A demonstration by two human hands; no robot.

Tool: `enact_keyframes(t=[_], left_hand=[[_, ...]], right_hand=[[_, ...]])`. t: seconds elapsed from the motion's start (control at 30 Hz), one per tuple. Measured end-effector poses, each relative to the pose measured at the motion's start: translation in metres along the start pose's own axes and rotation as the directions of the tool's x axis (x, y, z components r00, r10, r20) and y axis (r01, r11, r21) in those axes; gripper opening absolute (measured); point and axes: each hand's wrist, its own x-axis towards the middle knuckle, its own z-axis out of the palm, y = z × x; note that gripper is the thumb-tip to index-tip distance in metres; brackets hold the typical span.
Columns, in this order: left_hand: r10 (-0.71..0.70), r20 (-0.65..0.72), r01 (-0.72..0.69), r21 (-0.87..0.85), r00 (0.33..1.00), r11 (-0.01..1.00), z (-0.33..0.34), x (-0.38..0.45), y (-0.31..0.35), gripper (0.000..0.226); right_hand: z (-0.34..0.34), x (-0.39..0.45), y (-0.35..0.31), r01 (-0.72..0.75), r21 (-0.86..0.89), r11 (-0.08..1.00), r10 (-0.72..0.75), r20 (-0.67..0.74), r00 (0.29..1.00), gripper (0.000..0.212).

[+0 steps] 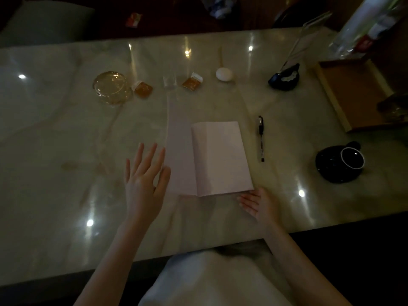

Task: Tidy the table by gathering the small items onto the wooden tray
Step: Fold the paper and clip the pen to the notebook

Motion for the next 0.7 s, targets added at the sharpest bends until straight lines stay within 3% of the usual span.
enact_keyframes(t=[0.23, 0.53, 0.7], left_hand=[[0.156, 0.139, -0.155, -0.016, 0.978, 0.988, 0.026, 0.009, 0.051, 0.053], [0.202, 0.394, -0.23, 0.023, 0.896, 0.973, 0.097, 0.009, 0.087, 0.067], [0.168, 0.525, -0.274, 0.132, 0.835, 0.953, 0.147, -0.003, 0.089, 0.073]], right_hand=[[-0.021, 0.014, -0.02, 0.236, -0.09, 0.968, -0.246, -0.139, 0.959, 0.017], [-0.035, 0.017, -0.035, 0.445, -0.19, 0.875, -0.47, -0.115, 0.875, 0.02], [-0.045, 0.019, -0.035, 0.569, -0.373, 0.733, -0.606, 0.023, 0.795, 0.019]])
